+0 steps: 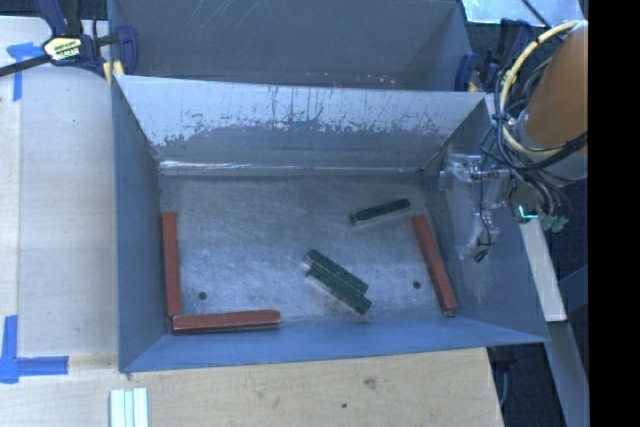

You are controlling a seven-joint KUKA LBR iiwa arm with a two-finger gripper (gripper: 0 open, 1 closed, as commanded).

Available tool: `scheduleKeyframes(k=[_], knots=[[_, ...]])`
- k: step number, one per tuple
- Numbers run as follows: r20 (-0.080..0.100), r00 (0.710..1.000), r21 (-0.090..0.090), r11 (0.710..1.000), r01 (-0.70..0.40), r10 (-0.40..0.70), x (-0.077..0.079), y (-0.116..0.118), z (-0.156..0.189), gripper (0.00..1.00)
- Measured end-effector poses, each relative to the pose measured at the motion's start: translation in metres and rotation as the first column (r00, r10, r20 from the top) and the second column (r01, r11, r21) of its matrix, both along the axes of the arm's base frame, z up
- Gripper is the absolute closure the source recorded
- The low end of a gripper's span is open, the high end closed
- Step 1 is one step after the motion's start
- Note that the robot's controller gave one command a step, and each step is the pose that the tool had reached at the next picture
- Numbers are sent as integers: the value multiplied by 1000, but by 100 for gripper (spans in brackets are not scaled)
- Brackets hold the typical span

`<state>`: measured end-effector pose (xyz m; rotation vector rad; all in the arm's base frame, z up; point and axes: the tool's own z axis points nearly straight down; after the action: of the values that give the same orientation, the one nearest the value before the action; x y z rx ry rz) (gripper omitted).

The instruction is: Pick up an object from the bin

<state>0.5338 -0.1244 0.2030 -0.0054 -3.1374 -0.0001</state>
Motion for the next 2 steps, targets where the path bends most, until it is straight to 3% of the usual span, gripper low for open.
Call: scheduleKeyframes(k=[1, 2], knots=[[5, 994, 0, 995, -105, 105, 66, 12, -127, 0], [10, 994, -2, 994, -106, 106, 67, 11, -122, 100]])
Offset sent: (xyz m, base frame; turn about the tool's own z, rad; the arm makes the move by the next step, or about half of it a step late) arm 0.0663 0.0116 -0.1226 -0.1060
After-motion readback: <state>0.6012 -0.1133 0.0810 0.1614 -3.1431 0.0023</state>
